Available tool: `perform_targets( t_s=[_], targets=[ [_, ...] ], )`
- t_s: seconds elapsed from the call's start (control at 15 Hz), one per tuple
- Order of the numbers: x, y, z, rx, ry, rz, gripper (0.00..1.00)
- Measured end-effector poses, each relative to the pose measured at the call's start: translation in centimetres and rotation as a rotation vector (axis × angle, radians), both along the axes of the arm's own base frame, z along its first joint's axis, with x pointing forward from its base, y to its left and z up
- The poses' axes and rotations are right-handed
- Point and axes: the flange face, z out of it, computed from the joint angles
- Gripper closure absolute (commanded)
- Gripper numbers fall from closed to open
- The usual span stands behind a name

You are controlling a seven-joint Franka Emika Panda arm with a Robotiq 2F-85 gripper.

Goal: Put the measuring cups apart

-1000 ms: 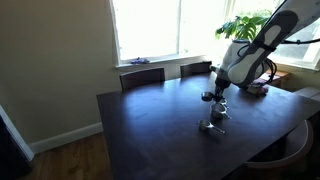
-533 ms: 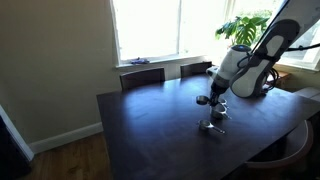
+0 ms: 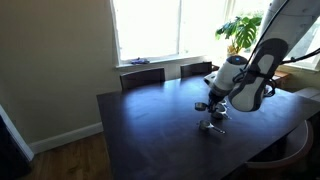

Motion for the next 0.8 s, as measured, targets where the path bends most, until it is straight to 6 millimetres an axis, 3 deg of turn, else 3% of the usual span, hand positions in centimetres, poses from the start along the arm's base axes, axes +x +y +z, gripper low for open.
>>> perform_targets(
  t_s=[0.27, 0.8],
  targets=[
    [-0.7, 0.4, -2.3, 0.008, 0.028, -0.004, 0.99],
    [0.9, 0.6, -3.9, 0.016, -0.016, -0.006, 0.95]
  ],
)
